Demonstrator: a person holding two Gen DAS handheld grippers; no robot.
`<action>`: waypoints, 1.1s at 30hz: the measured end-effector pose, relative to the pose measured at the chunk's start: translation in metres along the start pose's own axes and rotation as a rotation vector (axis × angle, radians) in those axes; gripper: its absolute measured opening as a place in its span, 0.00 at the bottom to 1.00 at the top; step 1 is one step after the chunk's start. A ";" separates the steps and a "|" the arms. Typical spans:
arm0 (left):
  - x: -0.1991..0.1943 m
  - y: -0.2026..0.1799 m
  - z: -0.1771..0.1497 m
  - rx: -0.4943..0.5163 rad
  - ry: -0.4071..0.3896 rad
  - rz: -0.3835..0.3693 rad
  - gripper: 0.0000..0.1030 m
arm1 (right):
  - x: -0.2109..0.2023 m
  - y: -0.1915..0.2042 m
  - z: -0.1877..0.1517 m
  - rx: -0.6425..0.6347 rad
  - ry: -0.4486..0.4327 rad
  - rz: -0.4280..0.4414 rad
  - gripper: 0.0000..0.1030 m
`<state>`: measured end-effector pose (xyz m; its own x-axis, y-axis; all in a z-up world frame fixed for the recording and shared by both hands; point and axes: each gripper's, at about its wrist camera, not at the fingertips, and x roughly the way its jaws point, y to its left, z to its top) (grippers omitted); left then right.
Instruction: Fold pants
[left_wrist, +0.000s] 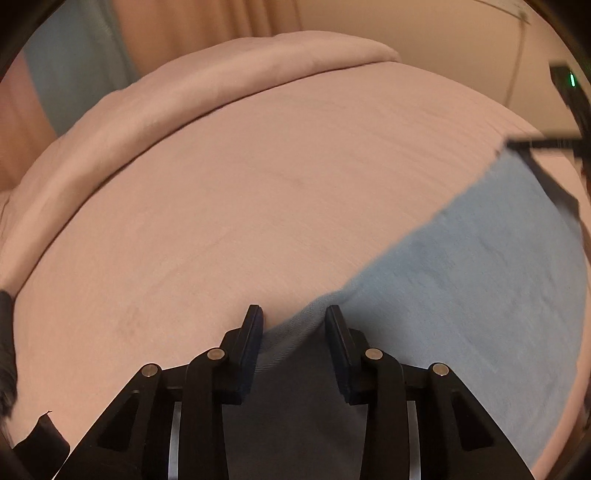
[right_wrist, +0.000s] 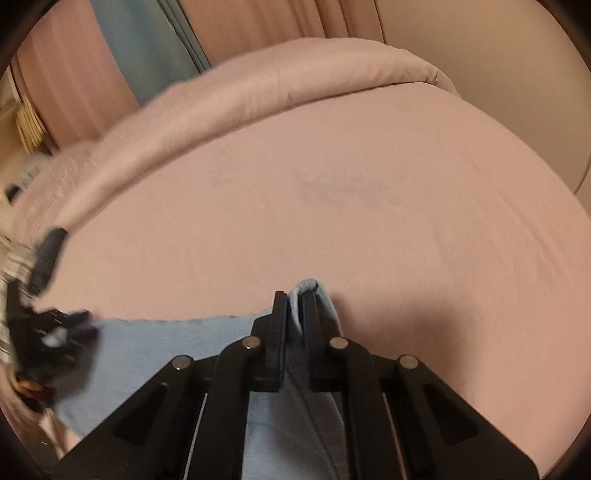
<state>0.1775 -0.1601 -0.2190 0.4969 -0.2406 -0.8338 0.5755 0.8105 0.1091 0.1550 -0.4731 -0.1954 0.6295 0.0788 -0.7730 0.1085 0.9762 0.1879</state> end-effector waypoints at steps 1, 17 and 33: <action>0.001 0.001 0.003 -0.023 0.004 -0.001 0.37 | 0.014 0.002 -0.001 -0.025 0.036 -0.038 0.09; -0.072 0.113 -0.128 -0.182 0.097 0.370 0.77 | -0.036 0.123 -0.099 -0.347 0.161 0.136 0.42; -0.114 0.151 -0.126 -0.294 -0.096 0.116 0.87 | 0.009 0.268 -0.018 -0.432 0.279 0.470 0.51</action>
<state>0.1256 0.0569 -0.1760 0.6151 -0.1751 -0.7688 0.3063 0.9515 0.0284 0.1757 -0.2073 -0.1626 0.3070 0.5056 -0.8063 -0.4798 0.8139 0.3276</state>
